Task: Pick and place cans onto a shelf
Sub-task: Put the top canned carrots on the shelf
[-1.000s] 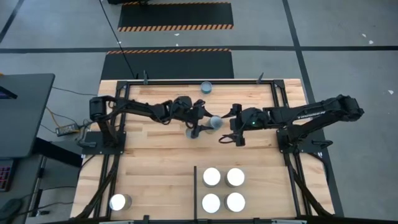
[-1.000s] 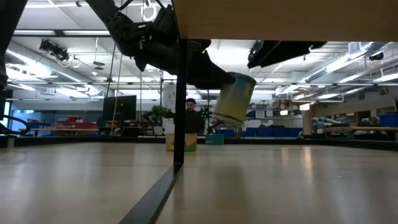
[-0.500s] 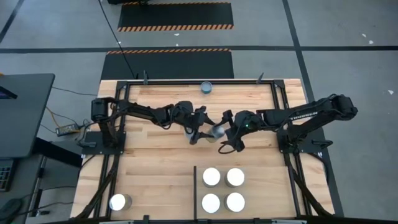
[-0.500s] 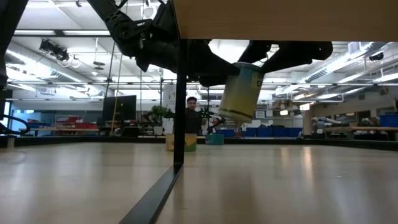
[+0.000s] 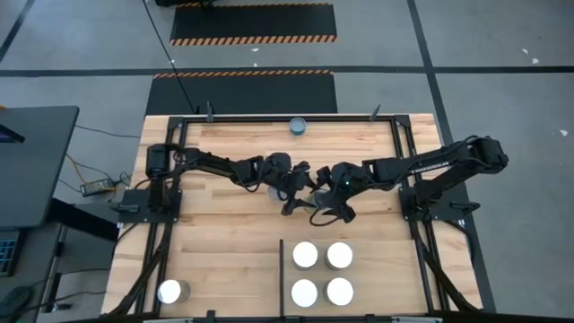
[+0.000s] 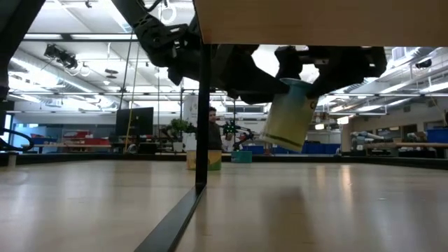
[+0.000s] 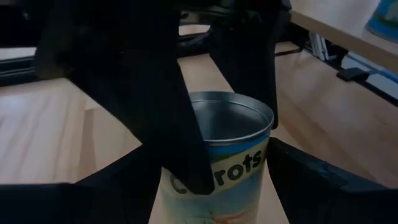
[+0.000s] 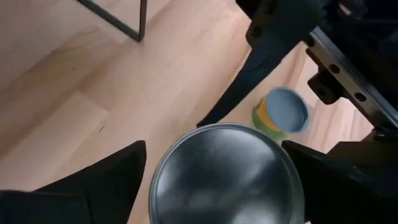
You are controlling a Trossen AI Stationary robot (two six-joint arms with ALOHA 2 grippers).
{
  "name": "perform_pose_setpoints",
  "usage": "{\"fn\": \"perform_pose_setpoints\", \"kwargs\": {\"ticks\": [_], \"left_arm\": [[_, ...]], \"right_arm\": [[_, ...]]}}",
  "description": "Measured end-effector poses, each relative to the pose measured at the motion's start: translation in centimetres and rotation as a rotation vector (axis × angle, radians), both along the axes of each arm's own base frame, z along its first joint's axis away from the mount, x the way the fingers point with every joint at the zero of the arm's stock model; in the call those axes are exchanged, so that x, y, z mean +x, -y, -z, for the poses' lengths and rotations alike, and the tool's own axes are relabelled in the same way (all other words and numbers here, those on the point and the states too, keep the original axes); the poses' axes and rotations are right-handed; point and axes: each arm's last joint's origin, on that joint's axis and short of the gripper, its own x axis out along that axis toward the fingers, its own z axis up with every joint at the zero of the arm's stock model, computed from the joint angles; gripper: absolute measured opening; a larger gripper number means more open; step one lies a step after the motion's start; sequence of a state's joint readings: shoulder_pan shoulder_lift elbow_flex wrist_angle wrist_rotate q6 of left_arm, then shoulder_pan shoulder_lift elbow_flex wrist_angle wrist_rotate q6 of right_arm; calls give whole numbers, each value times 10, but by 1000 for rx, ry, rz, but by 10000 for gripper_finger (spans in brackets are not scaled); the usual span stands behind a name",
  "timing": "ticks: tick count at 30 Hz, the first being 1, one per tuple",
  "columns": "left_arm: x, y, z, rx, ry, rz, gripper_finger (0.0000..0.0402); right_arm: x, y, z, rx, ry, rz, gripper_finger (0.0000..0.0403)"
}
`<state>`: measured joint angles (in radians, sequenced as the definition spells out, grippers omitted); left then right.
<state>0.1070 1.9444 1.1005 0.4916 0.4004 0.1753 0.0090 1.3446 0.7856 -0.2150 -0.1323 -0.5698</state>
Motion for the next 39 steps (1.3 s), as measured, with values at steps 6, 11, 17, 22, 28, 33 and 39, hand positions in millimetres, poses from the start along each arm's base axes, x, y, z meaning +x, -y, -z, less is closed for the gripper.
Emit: {"fn": "perform_pose_setpoints", "kwargs": {"ticks": [6, 11, 17, 22, 28, 33, 39], "left_arm": [[0, 4, 1, -2, -13, 14, 274], [0, 6, 0, -9, -14, 17, 274], [0, 3, -2, -43, -17, -16, 296], [-5, -5, -8, -78, -50, -44, 316], [-23, -4, -24, -31, -178, -53, 318], [-30, 1, -20, -5, -286, -109, 313], [-28, 10, -16, 7, -295, -104, 305]], "right_arm": [[0, -1, 0, 22, -5, 12, 328], [0, -1, 0, 19, -6, 18, 317], [0, -1, -6, 45, -61, 74, 321], [2, -2, -32, 60, -150, 130, 320], [-2, -6, -76, 55, -225, 231, 320], [-10, -12, -127, 172, -243, 350, 320], [-29, -22, -178, 337, -271, 493, 320]]}}
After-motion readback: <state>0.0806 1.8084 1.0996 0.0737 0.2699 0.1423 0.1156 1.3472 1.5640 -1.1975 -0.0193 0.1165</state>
